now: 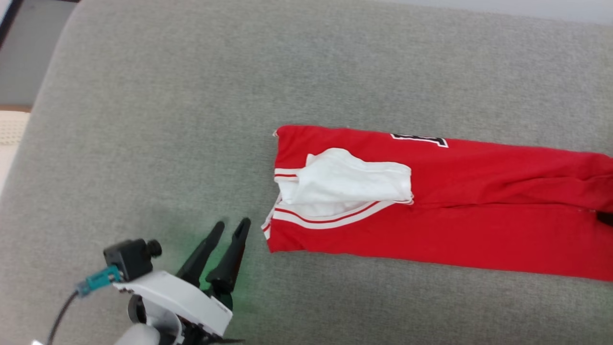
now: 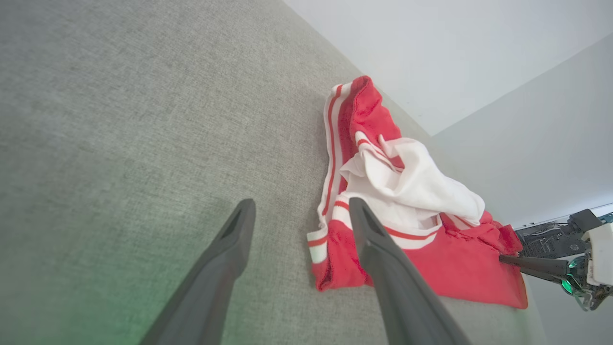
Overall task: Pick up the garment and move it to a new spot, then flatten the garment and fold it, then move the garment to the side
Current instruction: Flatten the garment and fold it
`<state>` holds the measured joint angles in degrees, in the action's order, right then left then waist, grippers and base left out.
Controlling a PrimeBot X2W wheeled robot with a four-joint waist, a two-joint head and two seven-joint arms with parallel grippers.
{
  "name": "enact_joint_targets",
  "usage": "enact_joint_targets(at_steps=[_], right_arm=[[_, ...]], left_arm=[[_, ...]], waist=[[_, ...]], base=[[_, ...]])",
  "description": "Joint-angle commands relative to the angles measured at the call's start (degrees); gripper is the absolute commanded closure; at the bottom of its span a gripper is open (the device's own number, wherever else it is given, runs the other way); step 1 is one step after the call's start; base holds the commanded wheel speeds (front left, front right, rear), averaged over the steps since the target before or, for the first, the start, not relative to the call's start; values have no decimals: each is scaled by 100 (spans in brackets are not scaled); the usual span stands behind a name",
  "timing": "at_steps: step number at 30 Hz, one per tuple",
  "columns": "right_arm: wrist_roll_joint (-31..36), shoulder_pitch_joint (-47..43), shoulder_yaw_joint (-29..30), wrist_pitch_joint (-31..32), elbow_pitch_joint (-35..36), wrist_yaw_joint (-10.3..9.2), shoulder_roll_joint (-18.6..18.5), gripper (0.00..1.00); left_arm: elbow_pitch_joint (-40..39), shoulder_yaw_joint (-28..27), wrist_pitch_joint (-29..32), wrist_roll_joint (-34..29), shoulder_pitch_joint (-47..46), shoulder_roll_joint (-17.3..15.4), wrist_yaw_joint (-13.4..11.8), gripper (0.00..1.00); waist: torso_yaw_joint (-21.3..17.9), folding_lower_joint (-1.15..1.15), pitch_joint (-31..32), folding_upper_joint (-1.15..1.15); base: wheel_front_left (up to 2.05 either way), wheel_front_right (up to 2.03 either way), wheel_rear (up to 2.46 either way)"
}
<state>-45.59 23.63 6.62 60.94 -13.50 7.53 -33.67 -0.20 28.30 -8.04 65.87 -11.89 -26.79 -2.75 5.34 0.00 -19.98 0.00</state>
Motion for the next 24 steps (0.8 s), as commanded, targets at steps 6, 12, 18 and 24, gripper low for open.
enact_joint_targets(at_steps=[6,12,18,24], right_arm=[[229,-133,214,296,-98,-9,197,0],[367,-157,378,454,-107,-9,345,0],[474,-171,499,553,-37,-9,460,0],[574,-172,575,660,24,-9,561,0]], left_arm=[[271,47,-403,-382,141,119,-40,0],[467,-81,-676,-1083,224,309,-179,0],[658,-376,-715,-1772,377,718,-126,0],[795,-874,-711,-2545,483,1085,116,0]], waist=[[182,0,100,0],[217,0,126,0],[227,0,144,0],[209,0,171,0]], base=[[0,0,0],[0,0,0],[0,0,0],[0,0,0]])
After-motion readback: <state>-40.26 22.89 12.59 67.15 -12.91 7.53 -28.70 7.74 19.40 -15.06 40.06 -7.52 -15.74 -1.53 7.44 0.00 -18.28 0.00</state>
